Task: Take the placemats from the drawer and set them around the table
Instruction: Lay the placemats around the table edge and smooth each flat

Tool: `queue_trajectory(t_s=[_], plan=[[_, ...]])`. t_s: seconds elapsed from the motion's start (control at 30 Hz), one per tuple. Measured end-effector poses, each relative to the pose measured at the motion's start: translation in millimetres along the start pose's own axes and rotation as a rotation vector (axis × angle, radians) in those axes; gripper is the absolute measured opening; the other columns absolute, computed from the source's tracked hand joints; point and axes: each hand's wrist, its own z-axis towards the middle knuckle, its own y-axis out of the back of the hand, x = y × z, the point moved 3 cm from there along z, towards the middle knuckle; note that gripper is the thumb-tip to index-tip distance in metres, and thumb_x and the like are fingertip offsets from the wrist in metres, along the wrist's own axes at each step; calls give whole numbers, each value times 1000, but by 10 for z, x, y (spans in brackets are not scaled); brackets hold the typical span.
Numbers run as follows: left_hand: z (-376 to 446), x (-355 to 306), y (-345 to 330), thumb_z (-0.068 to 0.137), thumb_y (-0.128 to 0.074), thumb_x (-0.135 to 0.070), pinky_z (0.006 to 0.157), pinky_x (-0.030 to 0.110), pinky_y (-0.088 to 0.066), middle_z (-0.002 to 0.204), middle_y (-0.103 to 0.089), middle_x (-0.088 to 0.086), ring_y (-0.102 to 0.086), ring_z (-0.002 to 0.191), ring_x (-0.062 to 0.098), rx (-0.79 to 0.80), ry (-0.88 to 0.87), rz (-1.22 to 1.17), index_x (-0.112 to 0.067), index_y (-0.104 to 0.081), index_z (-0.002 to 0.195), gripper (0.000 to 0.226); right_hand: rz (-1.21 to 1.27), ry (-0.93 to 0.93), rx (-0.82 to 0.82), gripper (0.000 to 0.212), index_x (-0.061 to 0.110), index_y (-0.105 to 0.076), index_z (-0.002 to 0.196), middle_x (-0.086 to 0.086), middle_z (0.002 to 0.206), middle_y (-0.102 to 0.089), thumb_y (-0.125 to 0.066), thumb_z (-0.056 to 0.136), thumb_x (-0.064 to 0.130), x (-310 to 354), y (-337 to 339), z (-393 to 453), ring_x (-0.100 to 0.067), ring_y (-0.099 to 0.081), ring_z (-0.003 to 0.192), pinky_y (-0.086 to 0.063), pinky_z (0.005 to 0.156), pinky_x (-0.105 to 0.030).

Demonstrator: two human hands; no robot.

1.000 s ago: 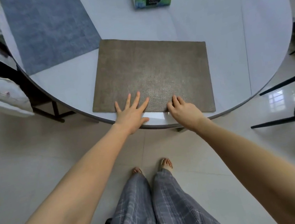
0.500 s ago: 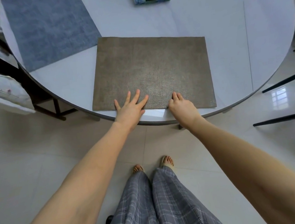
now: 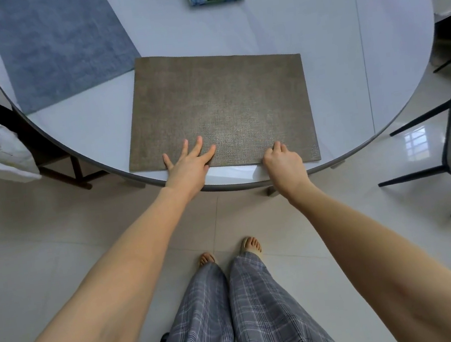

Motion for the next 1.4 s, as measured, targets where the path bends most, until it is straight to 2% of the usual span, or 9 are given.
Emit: queue_trajectory(t_s=[0.47,0.6,0.67,0.8,0.97,1.1,1.27,1.33,1.4], plan=[[-49,-28,46,104,-33,-26,110,71,-3,163,0,-2,4,149,30,9,-12,13,-35,-19,151,50,6,9,30,31,-3,-56,107,-25,122,-54,-51,79,-14,16,99,-62,-36,-56,109,-47,74,-38],[28,-86,271,101,-38,-39,111,68,-8,152,-37,1,-28,141,31,-116,-1,48,-29,-50,138,40,211,39,-119,21,3,-59,94,-18,102,-65,-49,77,-5,39,339,45,-35,-59,97,-41,86,-37],[225,-77,373,100,-38,-38,114,64,-8,141,-48,3,-36,134,29,-270,5,75,-26,-51,136,40,408,117,-287,23,0,-58,105,-21,119,-60,-50,83,4,123,401,259,-37,-54,115,-38,99,-40],[667,-153,292,100,-28,-48,113,61,5,162,-2,6,5,149,30,-246,-20,89,-28,-7,154,61,486,147,-185,55,12,-24,149,-11,160,-11,-34,101,36,342,138,705,-25,-6,149,-6,120,-37],[837,-173,3,98,-17,-57,115,58,9,161,14,2,15,147,31,-197,-14,118,-30,4,154,65,350,25,-213,61,23,-14,153,-4,161,-9,-25,99,50,-51,-349,518,-23,-6,149,-2,120,-38],[817,-153,125,98,-26,-55,115,58,3,163,1,3,4,148,33,-160,-32,98,-30,-8,154,64,425,-153,-179,60,22,-5,153,-1,161,-1,-24,101,46,-548,-502,234,-18,2,149,4,120,-34],[987,-240,583,99,-38,-40,111,55,-25,135,-48,11,-43,122,38,-248,-48,163,-20,-55,127,39,541,-362,-121,62,11,-6,153,-6,161,-1,-22,102,43,-796,-391,306,-20,6,149,6,121,-38],[1205,-277,756,100,-37,-35,113,52,-23,130,-53,11,-45,122,34,-302,-82,153,-18,-57,127,38,572,-360,-160,60,5,-14,151,-11,160,-7,-25,102,39,-816,-194,580,-22,1,149,5,121,-37],[1479,-341,824,101,-35,-35,118,53,-11,147,-40,12,-29,138,33,-291,-117,136,-19,-38,145,47,598,-268,-219,57,4,-19,150,-12,160,-11,-27,103,35,-770,24,984,-23,-4,149,2,120,-34]])
